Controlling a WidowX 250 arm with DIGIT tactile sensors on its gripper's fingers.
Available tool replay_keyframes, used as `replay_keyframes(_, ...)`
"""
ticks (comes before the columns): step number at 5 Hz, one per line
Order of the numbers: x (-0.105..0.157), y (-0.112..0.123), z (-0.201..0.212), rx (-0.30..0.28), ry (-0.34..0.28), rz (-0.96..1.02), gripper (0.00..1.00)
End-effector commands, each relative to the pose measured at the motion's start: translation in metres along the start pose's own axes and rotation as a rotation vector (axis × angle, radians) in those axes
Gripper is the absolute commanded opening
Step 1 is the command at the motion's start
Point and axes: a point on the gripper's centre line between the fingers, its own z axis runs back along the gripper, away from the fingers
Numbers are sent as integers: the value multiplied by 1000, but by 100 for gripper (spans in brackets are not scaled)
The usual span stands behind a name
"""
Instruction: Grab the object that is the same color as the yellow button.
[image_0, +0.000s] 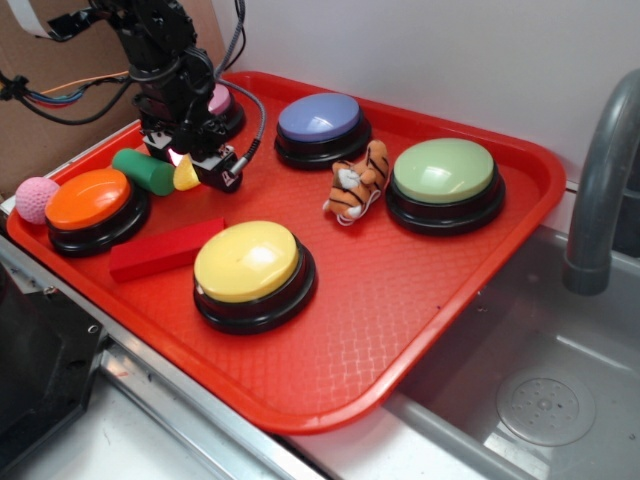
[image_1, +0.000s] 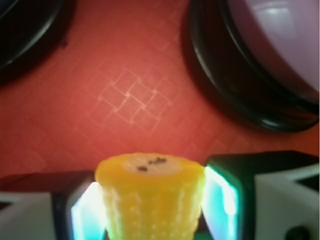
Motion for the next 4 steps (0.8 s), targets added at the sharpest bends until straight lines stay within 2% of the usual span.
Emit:
replay_keyframes(1, 11, 0, 79, 64, -18, -88, 0)
replay_keyframes(2, 13, -10, 104, 7, -32, -102, 0)
replay_keyframes(3, 4, -22, 130, -133, 62, -115, 0)
replay_keyframes(4, -7, -33, 142, -157, 87, -106, 0)
